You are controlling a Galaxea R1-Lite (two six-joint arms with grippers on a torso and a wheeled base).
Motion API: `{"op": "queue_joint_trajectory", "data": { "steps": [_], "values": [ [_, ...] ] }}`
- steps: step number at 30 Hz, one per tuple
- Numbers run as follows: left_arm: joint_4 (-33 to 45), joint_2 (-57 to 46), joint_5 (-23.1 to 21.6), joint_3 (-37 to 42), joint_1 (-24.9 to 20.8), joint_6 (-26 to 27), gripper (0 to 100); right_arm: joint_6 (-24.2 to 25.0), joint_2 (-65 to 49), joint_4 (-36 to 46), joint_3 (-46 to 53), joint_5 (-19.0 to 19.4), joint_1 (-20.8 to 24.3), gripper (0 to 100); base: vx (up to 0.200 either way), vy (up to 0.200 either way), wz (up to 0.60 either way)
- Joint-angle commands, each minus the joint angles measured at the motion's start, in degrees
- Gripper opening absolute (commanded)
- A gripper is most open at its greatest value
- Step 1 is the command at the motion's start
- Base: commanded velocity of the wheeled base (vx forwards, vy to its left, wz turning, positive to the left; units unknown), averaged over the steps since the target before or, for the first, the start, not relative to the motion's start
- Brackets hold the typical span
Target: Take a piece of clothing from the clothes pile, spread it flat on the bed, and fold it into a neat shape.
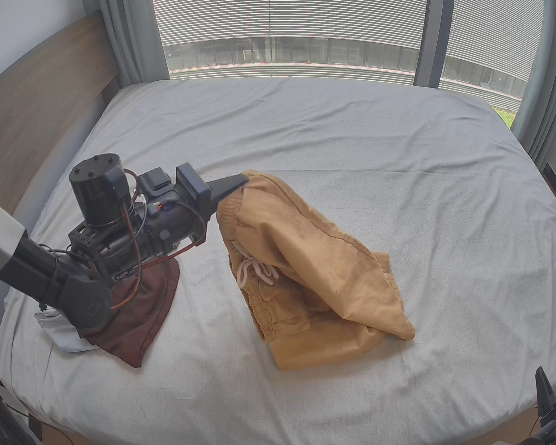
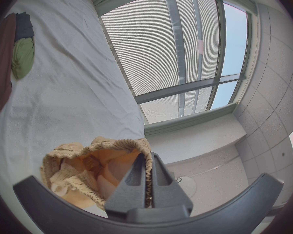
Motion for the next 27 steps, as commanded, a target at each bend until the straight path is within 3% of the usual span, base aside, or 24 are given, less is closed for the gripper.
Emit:
{"op": "queue_joint_trajectory", "data": {
  "steps": [1,8,13,20,27],
  "values": [
    [-1.52,-1.3,-3.31,5.83,3.18,3.63,0,-0.02,-0.22,-0.06,0.92,0.08,-0.09,100,0.0,0.0,0.0],
    [-2.05,-1.3,-5.33,8.29,5.64,7.67,0,-0.02,-0.22,0.02,0.92,0.08,-0.18,100,0.0,0.0,0.0],
    [-2.05,-0.69,-5.68,12.16,6.7,16.99,0,-0.02,-0.22,0.02,0.92,-0.01,-0.18,100,0.0,0.0,0.0],
    [-2.13,0.81,-5.59,13.3,7.14,23.23,0,0.77,-0.22,-0.06,0.92,-0.27,-0.18,100,0.0,0.0,0.0],
    [-2.13,1.16,-5.33,13.57,7.84,25.69,0,1.65,-0.22,-0.06,0.92,-0.98,-0.18,100,0.0,0.0,0.0]
  ]
}}
